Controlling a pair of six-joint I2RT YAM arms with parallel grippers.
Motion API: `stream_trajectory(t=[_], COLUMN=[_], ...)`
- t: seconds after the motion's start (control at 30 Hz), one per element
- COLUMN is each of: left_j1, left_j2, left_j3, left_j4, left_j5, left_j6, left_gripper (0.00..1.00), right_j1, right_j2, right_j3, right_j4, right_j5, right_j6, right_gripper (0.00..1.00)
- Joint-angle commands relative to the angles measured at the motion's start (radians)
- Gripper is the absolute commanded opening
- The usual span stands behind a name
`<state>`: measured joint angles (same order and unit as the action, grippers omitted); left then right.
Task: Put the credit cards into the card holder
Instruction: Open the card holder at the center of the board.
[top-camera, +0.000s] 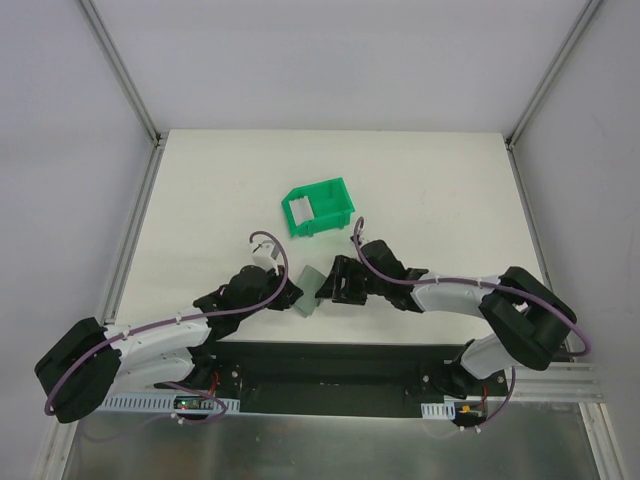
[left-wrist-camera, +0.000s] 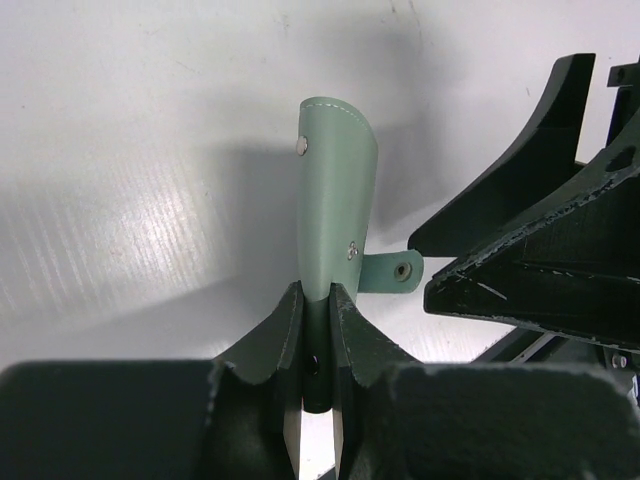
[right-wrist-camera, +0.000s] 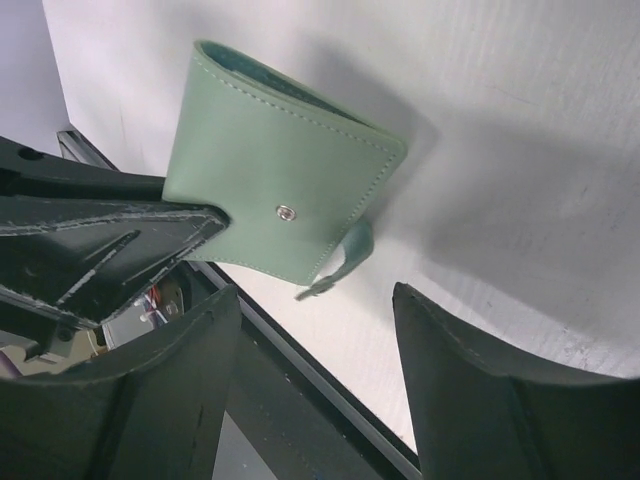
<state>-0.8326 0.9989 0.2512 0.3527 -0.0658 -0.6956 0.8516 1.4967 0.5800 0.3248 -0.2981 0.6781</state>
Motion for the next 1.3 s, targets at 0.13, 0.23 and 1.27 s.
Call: stream_trajectory(t=[0.13, 0.23, 1.27], left_j1=[-0.025, -0.026, -0.026], left_j2=[0.001, -0.005, -0.066], left_j3=[0.066, 0.065, 0.112], left_j4=[0.019, 0.006, -0.161], left_j5=[-0.008, -0.023, -0.145], left_j6=[0.053, 0.054, 0.125], left_gripper=[0.00, 0.00, 0.66], right_j1=[-0.002, -0.003, -0.002], right_j2=[0.048, 0.068, -0.137], right_j3=[0.096, 0.096, 0.058], right_j4=[-0.030, -0.033, -0.145], right_j5=[0.007, 0.001, 0.014], right_j6=[0.005, 0.021, -0.152], right_gripper=[0.65, 0.59, 0.00])
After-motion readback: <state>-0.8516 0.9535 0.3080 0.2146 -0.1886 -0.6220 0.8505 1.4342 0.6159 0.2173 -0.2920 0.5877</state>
